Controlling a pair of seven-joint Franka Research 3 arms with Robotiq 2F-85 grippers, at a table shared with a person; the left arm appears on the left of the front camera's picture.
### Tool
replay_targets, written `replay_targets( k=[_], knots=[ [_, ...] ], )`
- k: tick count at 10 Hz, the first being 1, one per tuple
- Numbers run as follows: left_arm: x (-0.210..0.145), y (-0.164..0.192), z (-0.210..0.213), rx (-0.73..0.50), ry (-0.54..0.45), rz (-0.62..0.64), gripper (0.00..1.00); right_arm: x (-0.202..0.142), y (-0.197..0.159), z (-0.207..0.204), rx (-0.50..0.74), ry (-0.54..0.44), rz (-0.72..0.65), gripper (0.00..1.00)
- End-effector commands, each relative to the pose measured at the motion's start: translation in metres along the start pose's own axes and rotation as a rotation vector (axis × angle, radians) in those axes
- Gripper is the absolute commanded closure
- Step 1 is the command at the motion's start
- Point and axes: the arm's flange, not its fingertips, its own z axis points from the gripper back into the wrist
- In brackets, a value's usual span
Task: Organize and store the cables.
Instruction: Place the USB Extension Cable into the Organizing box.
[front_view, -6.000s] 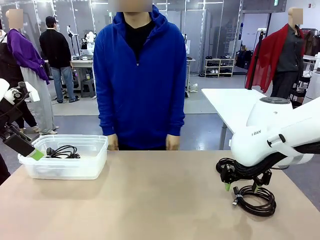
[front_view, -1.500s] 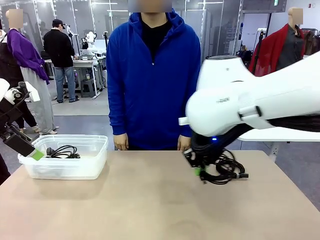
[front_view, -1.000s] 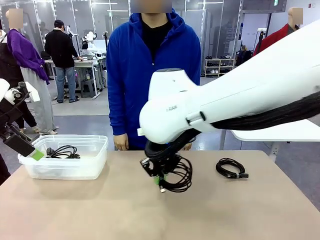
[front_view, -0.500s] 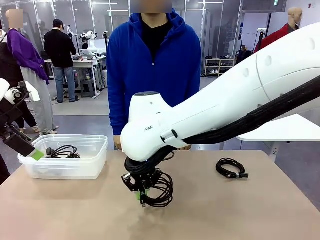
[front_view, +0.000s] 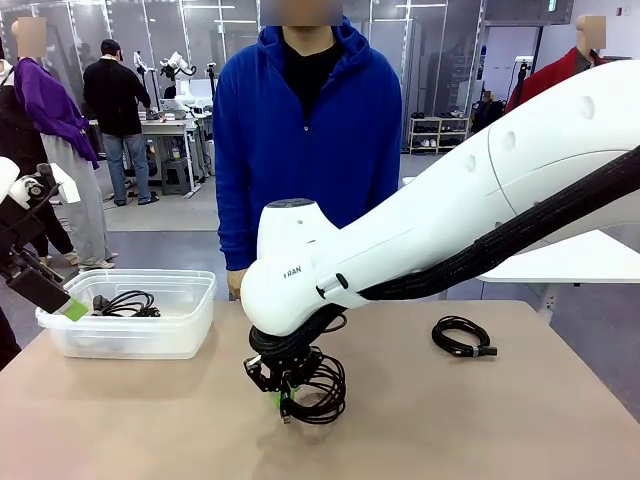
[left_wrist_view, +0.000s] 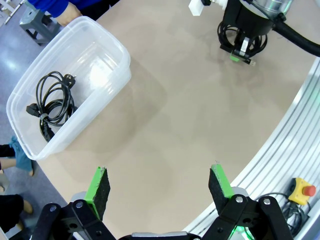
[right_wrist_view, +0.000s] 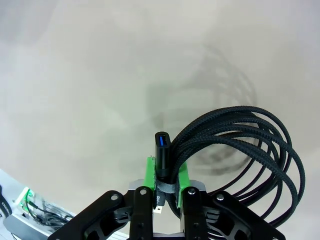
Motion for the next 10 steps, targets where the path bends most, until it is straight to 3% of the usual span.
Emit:
replay_targets(
  k=[1, 5, 7, 10],
  knots=[
    [0.001, -0.002, 0.001, 0.004, 0.0, -0.004, 0.0, 0.006, 0.004, -0.009, -0.012, -0.033, -0.05, 0.8],
    [0.001, -0.002, 0.001, 0.004, 0.0, -0.004, 0.0, 0.007, 0.0, -0.022, -0.006, -0.022, -0.062, 0.8],
    [0.001, -0.002, 0.001, 0.004, 0.0, -0.004, 0.0, 0.008, 0.0, -0.025, 0.003, -0.017, -0.068, 0.63],
    [0.001, -0.002, 0.001, 0.004, 0.0, -0.004, 0.0, 0.005, 0.0, -0.023, 0.006, -0.026, -0.07, 0.19]
  ],
)
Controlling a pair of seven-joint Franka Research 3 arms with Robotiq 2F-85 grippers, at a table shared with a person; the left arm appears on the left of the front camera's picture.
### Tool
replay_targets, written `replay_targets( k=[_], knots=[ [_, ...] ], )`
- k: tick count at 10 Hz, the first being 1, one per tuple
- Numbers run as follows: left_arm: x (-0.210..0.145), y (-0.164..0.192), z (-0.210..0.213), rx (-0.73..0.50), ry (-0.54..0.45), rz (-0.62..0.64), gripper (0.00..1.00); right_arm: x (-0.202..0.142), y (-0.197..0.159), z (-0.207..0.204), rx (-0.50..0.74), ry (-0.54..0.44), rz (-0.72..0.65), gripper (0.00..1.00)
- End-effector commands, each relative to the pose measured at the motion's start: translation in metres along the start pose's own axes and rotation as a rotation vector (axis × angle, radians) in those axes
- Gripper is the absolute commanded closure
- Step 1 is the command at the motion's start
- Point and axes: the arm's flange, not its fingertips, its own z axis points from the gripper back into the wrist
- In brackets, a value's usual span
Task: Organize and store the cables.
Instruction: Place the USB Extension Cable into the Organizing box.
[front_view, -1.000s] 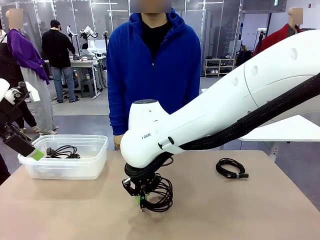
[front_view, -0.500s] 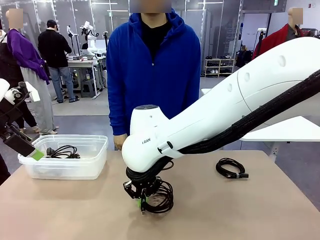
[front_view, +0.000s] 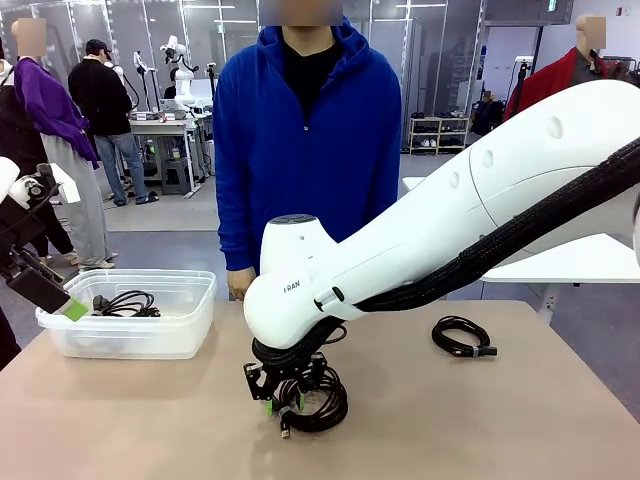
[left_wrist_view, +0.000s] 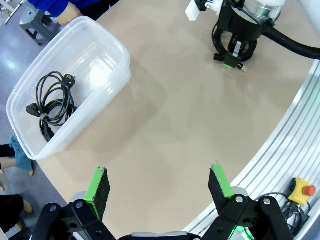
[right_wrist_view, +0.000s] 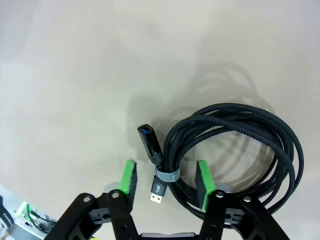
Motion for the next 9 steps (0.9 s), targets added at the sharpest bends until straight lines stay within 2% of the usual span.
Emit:
replay_targets(
  k=[1, 2, 4, 5, 7, 9],
  knots=[
    [0.001, -0.002, 0.001, 0.004, 0.0, -0.004, 0.0, -0.005, 0.006, 0.007, 0.006, -0.033, -0.026, 0.07],
    [0.001, -0.002, 0.001, 0.004, 0.0, -0.004, 0.0, -0.01, 0.007, 0.017, 0.018, -0.054, -0.014, 0.0],
    [0.001, -0.002, 0.001, 0.004, 0.0, -0.004, 0.0, -0.028, -0.001, 0.055, 0.042, -0.157, 0.043, 0.0],
    [0.001, -0.002, 0.001, 0.004, 0.0, -0.004, 0.0, -0.038, -0.01, 0.078, 0.051, -0.165, 0.1, 0.0],
    [0.001, -0.002, 0.001, 0.004, 0.0, -0.004, 0.0, -0.052, -0.04, 0.12, 0.084, -0.208, 0.203, 0.0],
    [0.001, -0.002, 0.001, 0.004, 0.0, -0.004, 0.0, -0.077, -0.082, 0.16, 0.108, -0.304, 0.267, 0.0]
  ],
)
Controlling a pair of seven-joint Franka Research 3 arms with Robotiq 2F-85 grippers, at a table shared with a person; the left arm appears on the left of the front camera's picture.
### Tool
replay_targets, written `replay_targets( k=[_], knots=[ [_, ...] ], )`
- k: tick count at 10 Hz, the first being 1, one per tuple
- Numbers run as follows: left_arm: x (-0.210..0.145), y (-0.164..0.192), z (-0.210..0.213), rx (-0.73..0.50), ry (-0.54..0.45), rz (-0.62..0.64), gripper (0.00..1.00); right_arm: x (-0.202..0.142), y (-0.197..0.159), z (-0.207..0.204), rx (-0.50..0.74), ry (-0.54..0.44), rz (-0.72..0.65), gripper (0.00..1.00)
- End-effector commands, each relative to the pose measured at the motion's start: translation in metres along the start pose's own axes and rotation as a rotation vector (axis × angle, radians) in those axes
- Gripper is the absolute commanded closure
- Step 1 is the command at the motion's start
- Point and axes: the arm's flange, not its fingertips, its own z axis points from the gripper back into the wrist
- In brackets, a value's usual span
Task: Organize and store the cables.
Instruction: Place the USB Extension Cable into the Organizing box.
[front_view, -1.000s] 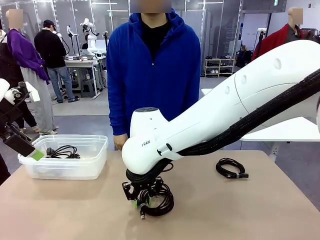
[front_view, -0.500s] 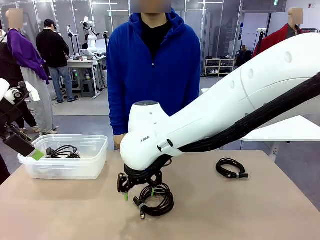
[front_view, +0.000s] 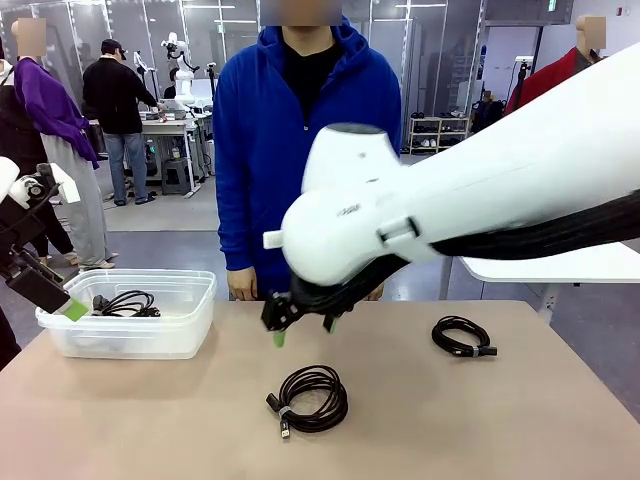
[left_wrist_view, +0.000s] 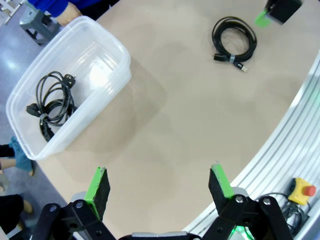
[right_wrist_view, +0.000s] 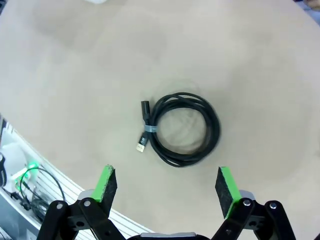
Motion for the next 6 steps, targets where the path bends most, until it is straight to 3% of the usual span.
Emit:
replay_targets(
  k=[1, 6],
  knots=[
    [0.001, -0.002, 0.001, 0.004, 0.001, -0.005, 0.0, -0.04, -0.044, 0.031, 0.059, -0.088, 0.055, 0.0],
    [0.001, -0.002, 0.001, 0.004, 0.001, -0.005, 0.0, -0.127, -0.14, 0.112, 0.083, -0.193, 0.268, 0.0]
  ],
)
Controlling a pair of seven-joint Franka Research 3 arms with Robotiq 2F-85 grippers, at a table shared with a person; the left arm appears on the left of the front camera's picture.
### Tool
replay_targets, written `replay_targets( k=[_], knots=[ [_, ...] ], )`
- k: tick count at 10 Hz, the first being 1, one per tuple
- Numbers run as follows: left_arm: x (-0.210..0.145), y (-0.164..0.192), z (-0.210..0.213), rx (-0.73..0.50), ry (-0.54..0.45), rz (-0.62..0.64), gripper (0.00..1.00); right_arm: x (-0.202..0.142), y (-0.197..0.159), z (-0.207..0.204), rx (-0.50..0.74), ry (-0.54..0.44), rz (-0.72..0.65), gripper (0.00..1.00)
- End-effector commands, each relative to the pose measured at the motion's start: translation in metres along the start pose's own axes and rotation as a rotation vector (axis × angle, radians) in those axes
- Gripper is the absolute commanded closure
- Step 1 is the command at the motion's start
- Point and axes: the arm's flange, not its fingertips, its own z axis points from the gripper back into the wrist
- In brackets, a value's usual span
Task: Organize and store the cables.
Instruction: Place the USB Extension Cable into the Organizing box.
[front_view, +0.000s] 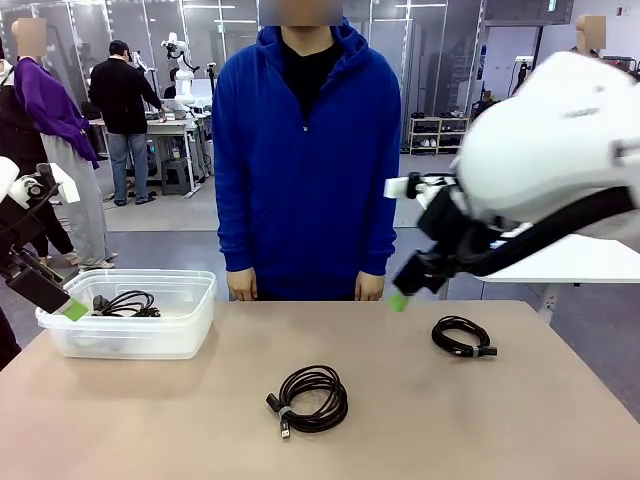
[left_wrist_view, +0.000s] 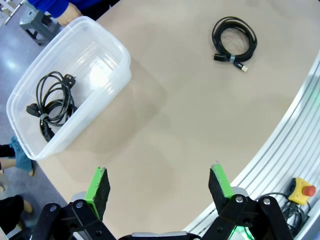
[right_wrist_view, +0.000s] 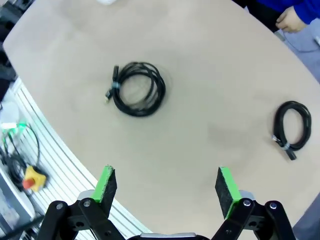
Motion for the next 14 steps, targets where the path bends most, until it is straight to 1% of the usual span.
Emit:
replay_targets(
  k=[1, 2, 3, 4, 5, 6, 7, 9, 10, 11, 13, 14],
  knots=[
    [0.001, -0.002, 0.001, 0.004, 0.001, -0.005, 0.0, -0.041, -0.015, 0.018, 0.001, -0.037, 0.095, 0.0],
    [0.001, -0.002, 0.001, 0.004, 0.001, -0.005, 0.0, -0.057, -0.024, 0.025, -0.018, -0.001, 0.106, 0.0],
    [0.001, -0.002, 0.001, 0.004, 0.001, -0.005, 0.0, -0.068, -0.034, 0.032, -0.043, -0.013, 0.101, 0.0],
    [0.001, -0.002, 0.001, 0.004, 0.001, -0.005, 0.0, -0.077, -0.042, 0.038, -0.044, -0.047, 0.103, 0.0],
    [0.001, -0.002, 0.001, 0.004, 0.001, -0.005, 0.0, -0.083, -0.046, 0.041, -0.074, -0.032, 0.105, 0.0],
    [0.001, -0.002, 0.001, 0.004, 0.001, -0.005, 0.0, -0.09, -0.051, 0.047, -0.105, 0.008, 0.076, 0.0],
    [0.001, -0.002, 0.001, 0.004, 0.001, -0.005, 0.0, -0.095, -0.056, 0.053, -0.093, 0.015, 0.071, 0.0],
    [0.001, -0.002, 0.001, 0.004, 0.001, -0.005, 0.0, -0.112, -0.066, 0.063, -0.049, -0.039, 0.102, 0.0],
    [0.001, -0.002, 0.001, 0.004, 0.001, -0.005, 0.0, -0.12, -0.069, 0.063, -0.036, -0.046, 0.09, 0.0],
    [0.001, -0.002, 0.001, 0.004, 0.001, -0.005, 0.0, -0.124, -0.07, 0.06, -0.02, -0.055, 0.095, 0.0],
    [0.001, -0.002, 0.001, 0.004, 0.001, -0.005, 0.0, -0.127, -0.068, 0.055, 0.0, -0.119, 0.092, 0.0],
    [0.0, 0.0, 0.0, 0.0, 0.0, 0.0, 0.0, -0.111, -0.077, 0.071, -0.048, -0.053, 0.069, 0.0]
  ],
)
